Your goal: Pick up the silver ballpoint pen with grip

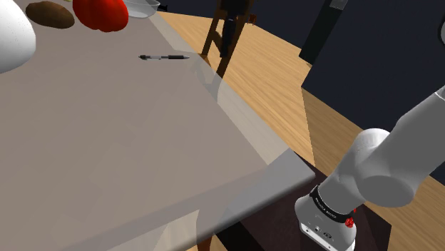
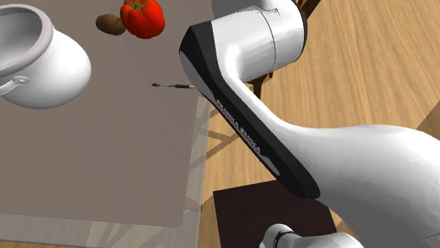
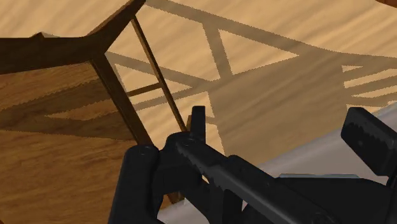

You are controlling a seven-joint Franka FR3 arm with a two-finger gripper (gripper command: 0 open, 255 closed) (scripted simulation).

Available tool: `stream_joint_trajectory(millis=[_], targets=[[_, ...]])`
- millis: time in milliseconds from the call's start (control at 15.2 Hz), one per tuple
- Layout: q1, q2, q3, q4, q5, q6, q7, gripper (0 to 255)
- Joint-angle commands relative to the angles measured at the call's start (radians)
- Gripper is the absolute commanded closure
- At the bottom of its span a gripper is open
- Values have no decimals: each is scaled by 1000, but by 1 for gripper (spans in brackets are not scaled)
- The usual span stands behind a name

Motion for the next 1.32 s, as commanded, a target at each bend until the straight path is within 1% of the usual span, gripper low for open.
stream_joint_trajectory(millis=[0,396,792,858,1254], targets=[[19,58,16,77,-2,-13,-52,0],[76,218,73,294,-20,-54,-190,0],[144,367,136,514,-55,-111,-318,0],[147,373,139,523,-57,-113,-323,0],[141,343,138,399,-52,-19,-320,0]])
